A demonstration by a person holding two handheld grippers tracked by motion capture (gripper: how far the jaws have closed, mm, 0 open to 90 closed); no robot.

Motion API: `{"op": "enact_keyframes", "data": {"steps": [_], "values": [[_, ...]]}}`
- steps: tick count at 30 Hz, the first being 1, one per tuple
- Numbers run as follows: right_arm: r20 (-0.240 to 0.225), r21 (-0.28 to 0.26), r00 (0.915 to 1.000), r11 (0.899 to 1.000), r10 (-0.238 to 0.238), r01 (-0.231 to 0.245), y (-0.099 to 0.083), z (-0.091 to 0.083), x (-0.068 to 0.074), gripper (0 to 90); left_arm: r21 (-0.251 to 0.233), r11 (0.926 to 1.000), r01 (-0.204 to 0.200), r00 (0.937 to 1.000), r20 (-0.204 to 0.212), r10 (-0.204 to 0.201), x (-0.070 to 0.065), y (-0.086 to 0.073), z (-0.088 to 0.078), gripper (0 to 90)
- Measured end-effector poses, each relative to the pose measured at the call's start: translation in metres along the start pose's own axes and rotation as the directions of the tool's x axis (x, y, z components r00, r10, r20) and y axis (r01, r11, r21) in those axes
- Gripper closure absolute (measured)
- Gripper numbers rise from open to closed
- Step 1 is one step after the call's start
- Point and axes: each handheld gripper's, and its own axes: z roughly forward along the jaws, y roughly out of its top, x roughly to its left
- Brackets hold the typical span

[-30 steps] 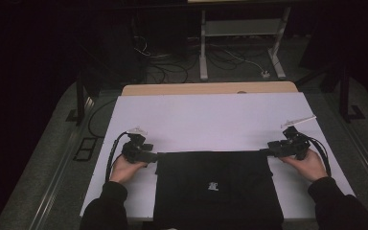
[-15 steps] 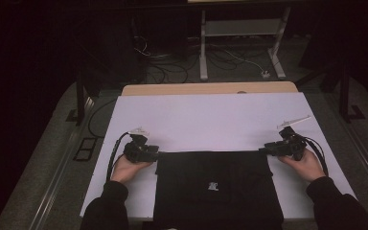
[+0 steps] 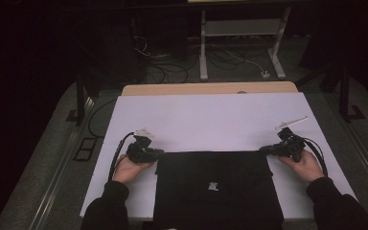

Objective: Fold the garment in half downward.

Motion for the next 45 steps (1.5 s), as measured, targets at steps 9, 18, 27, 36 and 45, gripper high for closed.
{"op": "enact_keyframes", "data": {"steps": [9,18,27,36,45], "values": [[0.006,0.005,0.9999,1.0,-0.015,0.015,0.0,-0.002,0.003,87.0,0.013,0.999,-0.044,0.9984,-0.035,0.044,-0.008,0.003,-0.003,84.8],[0.029,-0.01,0.9995,1.0,-0.011,0.011,-0.001,-0.007,0.006,87.7,-0.02,0.9966,-0.08,0.9913,-0.106,0.077,-0.013,0.008,-0.013,85.2],[0.063,-0.022,0.998,1.0,-0.01,0.011,0.002,-0.007,0.007,87.7,0.005,0.9902,-0.139,0.9772,-0.161,0.139,-0.016,0.012,-0.011,85.4],[0.125,-0.042,0.9921,0.999,0.008,-0.003,0.01,-0.008,0.01,87.8,-0.032,0.9921,-0.121,0.9733,-0.2,0.113,-0.012,0.016,-0.013,85.3],[0.181,-0.064,0.9835,0.998,0.001,0.011,0.03,-0.004,0.007,87.9,-0.061,0.9922,-0.109,0.9646,-0.248,0.091,-0.003,0.026,-0.01,85.4]]}}
